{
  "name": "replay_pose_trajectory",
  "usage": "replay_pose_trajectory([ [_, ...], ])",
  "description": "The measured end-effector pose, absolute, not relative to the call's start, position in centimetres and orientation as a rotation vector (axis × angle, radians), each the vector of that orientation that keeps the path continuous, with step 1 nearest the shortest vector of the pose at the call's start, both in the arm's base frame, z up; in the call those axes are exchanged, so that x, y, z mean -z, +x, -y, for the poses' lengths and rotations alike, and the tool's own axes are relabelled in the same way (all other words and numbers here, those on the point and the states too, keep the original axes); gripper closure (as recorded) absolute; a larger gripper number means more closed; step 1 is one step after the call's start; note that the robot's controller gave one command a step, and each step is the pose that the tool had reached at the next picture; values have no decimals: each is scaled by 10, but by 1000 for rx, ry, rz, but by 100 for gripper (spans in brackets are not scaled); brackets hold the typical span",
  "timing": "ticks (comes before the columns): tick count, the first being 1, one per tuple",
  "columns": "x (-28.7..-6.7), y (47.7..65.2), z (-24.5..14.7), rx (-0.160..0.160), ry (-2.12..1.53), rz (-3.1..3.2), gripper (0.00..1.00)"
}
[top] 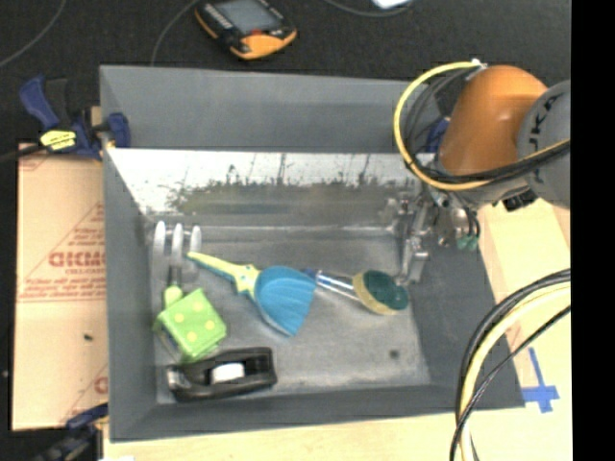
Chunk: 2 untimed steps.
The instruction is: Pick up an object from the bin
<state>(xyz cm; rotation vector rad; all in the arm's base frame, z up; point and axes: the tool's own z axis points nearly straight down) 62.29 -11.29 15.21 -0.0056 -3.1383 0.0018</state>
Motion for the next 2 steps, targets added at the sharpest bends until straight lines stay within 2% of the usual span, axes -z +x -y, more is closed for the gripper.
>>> replay_pose_trajectory([
  [1, -74, 617, 100, -7, 240, 3125, 0],
  [2, -76, 611, 113, -1, 124, 3143, 0],
])
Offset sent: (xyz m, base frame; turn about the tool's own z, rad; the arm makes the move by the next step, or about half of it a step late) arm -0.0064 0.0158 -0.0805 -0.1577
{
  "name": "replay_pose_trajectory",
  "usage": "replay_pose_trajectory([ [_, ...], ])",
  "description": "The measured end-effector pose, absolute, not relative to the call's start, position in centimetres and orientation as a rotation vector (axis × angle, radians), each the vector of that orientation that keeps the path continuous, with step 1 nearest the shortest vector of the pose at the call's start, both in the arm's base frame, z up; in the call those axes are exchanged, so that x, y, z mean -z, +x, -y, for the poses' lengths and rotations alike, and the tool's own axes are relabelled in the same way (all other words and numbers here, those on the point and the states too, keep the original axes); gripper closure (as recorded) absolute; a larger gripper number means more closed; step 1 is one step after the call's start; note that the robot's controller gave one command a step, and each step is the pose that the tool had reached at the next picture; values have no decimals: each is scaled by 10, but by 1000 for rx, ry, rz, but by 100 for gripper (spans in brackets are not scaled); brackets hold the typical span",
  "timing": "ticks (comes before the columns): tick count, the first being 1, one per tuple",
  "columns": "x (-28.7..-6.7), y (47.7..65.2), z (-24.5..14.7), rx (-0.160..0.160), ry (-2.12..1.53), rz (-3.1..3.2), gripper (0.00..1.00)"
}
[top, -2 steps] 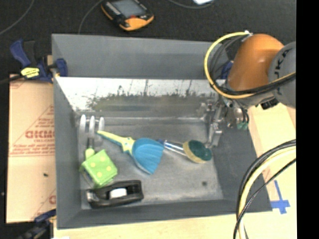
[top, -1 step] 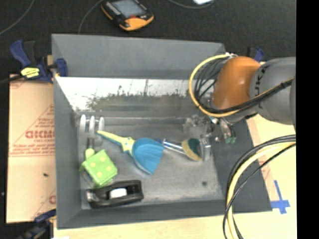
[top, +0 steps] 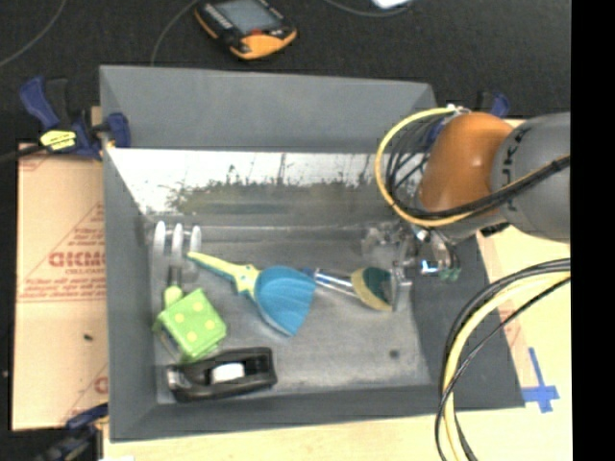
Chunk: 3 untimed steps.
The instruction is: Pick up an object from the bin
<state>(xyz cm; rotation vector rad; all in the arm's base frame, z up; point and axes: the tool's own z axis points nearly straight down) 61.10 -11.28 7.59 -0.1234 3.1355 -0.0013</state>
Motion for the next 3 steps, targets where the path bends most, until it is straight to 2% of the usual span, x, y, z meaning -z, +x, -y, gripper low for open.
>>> replay_pose_trajectory([
  [1, -75, 610, 116, 10, -127, -3138, 100],
  [2, -94, 654, 28, 6, -215, -3123, 100],
  [3, -207, 653, 17, 10, -217, -3109, 100],
])
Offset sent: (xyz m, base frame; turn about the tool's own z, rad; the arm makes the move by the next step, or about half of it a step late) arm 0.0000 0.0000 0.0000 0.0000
